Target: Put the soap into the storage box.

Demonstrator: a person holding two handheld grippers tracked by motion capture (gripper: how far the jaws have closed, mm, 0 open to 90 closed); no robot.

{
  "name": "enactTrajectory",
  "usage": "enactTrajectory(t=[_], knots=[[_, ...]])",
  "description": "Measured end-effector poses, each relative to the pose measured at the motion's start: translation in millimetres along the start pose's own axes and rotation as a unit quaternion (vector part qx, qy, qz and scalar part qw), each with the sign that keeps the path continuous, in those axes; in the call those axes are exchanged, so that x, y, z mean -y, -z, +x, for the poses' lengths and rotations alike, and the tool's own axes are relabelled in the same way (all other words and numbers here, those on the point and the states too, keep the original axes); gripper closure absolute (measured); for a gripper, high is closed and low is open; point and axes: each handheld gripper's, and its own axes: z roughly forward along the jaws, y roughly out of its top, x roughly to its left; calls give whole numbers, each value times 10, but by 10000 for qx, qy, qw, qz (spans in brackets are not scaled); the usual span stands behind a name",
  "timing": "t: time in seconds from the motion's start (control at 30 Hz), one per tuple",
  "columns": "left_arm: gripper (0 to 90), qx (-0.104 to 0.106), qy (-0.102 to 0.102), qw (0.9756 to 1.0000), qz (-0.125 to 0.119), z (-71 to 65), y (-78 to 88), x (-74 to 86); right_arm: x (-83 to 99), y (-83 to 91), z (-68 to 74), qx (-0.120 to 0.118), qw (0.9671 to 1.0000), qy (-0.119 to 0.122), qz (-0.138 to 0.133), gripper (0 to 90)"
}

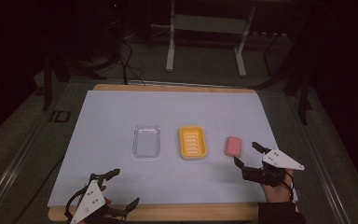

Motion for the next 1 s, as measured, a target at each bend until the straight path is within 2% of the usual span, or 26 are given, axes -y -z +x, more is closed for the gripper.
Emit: enactTrajectory(t=[0.1,0.13,0.27,0.43,0.47,0.57,0.63,0.7,0.77,0.8,0.83,1.0], knots=[[8,35,-4,10000,3,-3,-5,-1,-3,-12,8,-59,10000,77,20,138],[8,54,-11,10000,19,-8,-10,-1,-4,-38,48,-144,9995,244,116,135],[8,73,-20,10000,35,-11,-14,-1,-10,-71,59,-289,9991,233,189,134],[8,90,-18,9999,53,-11,-17,-2,12,-117,43,-236,9989,233,338,132],[8,85,-21,9999,60,-14,-18,-2,11,-119,32,-110,9990,244,366,129],[8,46,-70,9999,127,-21,-23,2,8,-116,14,-14,9990,187,400,119],[8,37,-75,9999,128,-22,-22,1,15,-121,-1,196,9983,171,525,119],[8,37,-69,9999,123,-22,-21,0,18,-123,-7,264,9979,172,564,119],[8,21,-80,9999,137,-24,-22,1,29,-133,-25,394,9964,149,742,119],[8,14,-87,9998,150,-24,-23,1,29,-133,-25,394,9964,149,742,119],[8,14,-80,9999,153,-25,-24,1,45,-147,-32,493,9945,157,908,120],[8,3,-113,9998,192,-34,-29,3,86,-180,-45,716,9913,37,1105,120]])
